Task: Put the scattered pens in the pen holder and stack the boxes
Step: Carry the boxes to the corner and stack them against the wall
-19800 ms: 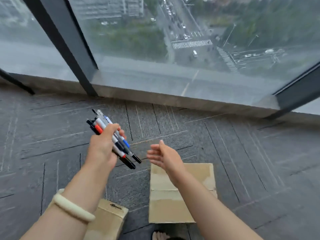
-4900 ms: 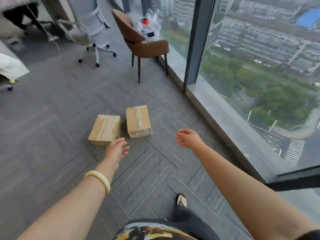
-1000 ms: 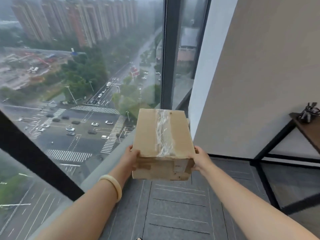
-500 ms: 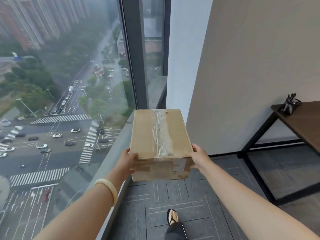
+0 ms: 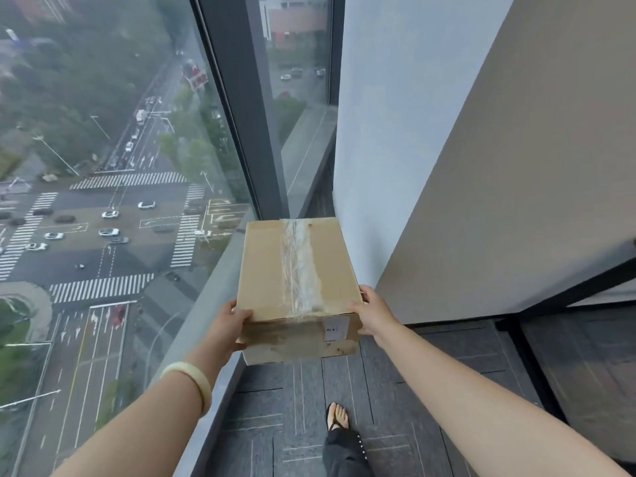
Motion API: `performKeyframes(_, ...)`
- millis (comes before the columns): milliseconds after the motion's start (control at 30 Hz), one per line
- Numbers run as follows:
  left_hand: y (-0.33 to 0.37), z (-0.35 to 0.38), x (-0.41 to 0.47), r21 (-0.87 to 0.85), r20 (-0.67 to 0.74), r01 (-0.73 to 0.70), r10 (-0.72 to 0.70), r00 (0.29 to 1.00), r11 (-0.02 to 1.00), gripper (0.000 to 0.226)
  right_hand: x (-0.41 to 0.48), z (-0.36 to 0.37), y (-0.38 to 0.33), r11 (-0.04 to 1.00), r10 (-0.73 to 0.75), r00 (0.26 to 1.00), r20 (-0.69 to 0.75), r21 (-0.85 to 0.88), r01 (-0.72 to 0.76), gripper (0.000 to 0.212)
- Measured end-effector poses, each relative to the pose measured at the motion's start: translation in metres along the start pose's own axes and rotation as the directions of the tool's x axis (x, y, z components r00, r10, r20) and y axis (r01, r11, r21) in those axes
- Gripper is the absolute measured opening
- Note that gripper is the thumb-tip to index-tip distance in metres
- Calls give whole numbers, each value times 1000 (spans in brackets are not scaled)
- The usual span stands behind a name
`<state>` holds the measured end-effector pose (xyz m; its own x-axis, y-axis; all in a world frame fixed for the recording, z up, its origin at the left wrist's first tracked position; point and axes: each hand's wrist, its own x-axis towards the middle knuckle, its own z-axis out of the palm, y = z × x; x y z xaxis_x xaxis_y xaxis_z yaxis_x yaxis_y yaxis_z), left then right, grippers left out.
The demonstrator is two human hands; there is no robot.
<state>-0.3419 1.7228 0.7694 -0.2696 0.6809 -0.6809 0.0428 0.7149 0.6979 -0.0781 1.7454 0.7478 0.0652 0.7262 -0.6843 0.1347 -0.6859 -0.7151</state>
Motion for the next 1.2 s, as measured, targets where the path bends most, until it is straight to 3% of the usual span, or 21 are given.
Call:
performKeyframes(133,27,16,55,-8,21,15,-14,1000,1000,45,60,0,-22,1000,7,1000,0,-3,-7,53)
performKeyframes(300,49,39,140,-2,73,11,-11,997,1000,44,130,5,-39,999,-19,999,-41,33,21,27)
performKeyframes(367,47,53,187,-20,94,-12,14,995,1000,44,170,10,-37,997,-41,998,-54,62,44,27)
performKeyframes(600,-16,113,366,11,96,-136,134,986,991,43,341,44,14,989,-70,973,-221,111,96,39)
performKeyframes(867,-85,173,535,-22,150,-243,243,958,970,44,504,56,93,978,-132,952,-277,118,170,40)
performKeyframes(1067,-132,199,592,-102,129,-331,343,931,938,44,569,62,145,927,-325,886,-332,77,368,41)
performKeyframes(1200,-143,203,601,-146,115,-368,385,916,918,45,583,58,163,910,-309,896,-319,175,376,36)
